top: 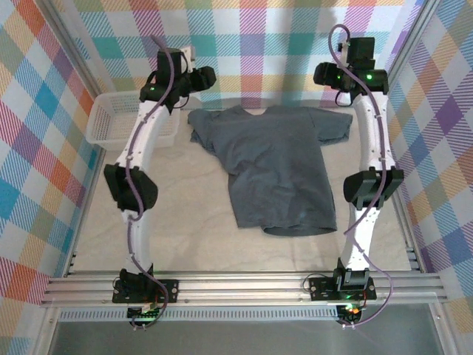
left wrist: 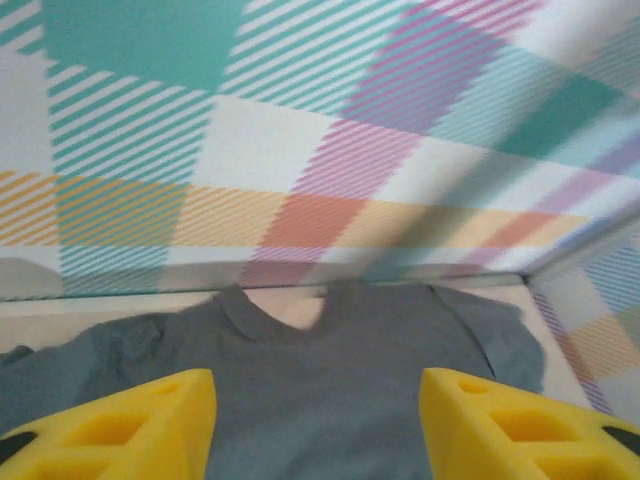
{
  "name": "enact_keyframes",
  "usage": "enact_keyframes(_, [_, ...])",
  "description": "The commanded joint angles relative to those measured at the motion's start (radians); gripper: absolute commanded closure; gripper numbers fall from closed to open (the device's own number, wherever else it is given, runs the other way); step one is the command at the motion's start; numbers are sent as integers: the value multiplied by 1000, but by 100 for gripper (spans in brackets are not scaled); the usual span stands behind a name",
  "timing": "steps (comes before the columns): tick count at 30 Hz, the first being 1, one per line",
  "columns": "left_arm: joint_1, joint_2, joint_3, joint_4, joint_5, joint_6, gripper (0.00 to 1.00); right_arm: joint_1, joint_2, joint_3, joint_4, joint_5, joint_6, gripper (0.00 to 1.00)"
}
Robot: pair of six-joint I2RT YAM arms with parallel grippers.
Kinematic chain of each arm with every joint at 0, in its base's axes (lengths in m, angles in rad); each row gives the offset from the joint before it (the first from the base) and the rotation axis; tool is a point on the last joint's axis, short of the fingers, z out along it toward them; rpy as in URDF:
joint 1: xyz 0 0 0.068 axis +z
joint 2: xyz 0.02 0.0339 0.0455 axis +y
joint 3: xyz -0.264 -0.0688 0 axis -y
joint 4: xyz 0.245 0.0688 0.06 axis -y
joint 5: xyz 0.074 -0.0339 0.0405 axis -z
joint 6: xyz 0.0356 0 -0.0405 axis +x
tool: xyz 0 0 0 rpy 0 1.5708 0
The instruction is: Fold the inside-out t-shirt
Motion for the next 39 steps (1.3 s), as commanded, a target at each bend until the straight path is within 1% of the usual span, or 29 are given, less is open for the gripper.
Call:
enact_keyframes(1, [-92, -347, -277, 128, 127, 80, 38, 7, -258, -268, -101, -267, 121, 28])
enact_keyframes(3, [-163, -515, -533, 217, 117, 140, 35, 7, -460, -640, 34, -370, 198, 28])
enact_keyframes(4, [-202, -604, -661, 266, 112, 170, 34, 8, -577, -859, 124, -379, 275, 28])
enact_keyframes(6, [-276, -739, -860, 317, 94, 239, 33, 8, -786, -1212, 247, -372, 415, 32])
enact_keyframes(8, [-349, -854, -1023, 313, 82, 337, 32, 13, -959, -1475, 261, -330, 534, 35])
enact_keyframes(9, [-388, -902, -1091, 302, 75, 380, 31, 17, -1036, -1579, 246, -312, 583, 37])
enact_keyframes(11, [-440, -977, -1192, 284, 81, 439, 30, 28, -1137, -1745, 234, -309, 650, 38])
enact_keyframes(13, [-484, -1030, -1281, 270, 104, 486, 29, 32, -1179, -1859, 244, -355, 698, 38])
enact_keyframes(15, [-524, -1071, -1351, 259, 92, 523, 28, 39, -1184, -1947, 300, -404, 742, 38])
enact_keyframes(17, [-545, -1097, -1397, 263, 89, 535, 28, 48, -1163, -2007, 400, -438, 787, 38])
enact_keyframes(20, [-554, -1111, -1447, 291, 81, 517, 28, 73, -1079, -2050, 551, -469, 853, 38])
enact_keyframes(23, [-555, -1100, -1474, 328, 75, 492, 27, 107, -968, -2017, 614, -435, 845, 38])
enact_keyframes(26, [-554, -1076, -1493, 363, 64, 464, 27, 114, -851, -1993, 671, -419, 841, 42])
enact_keyframes(28, [-554, -1064, -1502, 382, 59, 444, 27, 117, -789, -1986, 698, -426, 859, 54])
enact_keyframes(29, [-555, -1059, -1503, 386, 54, 433, 27, 121, -772, -1984, 708, -431, 870, 65])
enact_keyframes(30, [-556, -1056, -1503, 385, 48, 423, 27, 125, -771, -1975, 693, -425, 874, 81])
enact_keyframes(31, [-556, -1054, -1503, 380, 44, 416, 27, 129, -781, -1961, 671, -419, 870, 93])
enact_keyframes(32, [-556, -1051, -1501, 374, 45, 415, 27, 137, -806, -1934, 626, -409, 860, 100])
enact_keyframes(34, [-569, -1033, -1499, 372, 39, 420, 26, 158, -867, -1871, 539, -381, 831, 100])
enact_keyframes(36, [-610, -980, -1485, 388, 38, 444, 25, 175, -913, -1804, 473, -372, 818, 100])
enact_keyframes(38, [-661, -905, -1467, 438, 27, 464, 25, 184, -926, -1753, 443, -395, 821, 100])
enact_keyframes(39, [-681, -859, -1471, 493, 11, 459, 25, 189, -927, -1727, 438, -408, 824, 100])
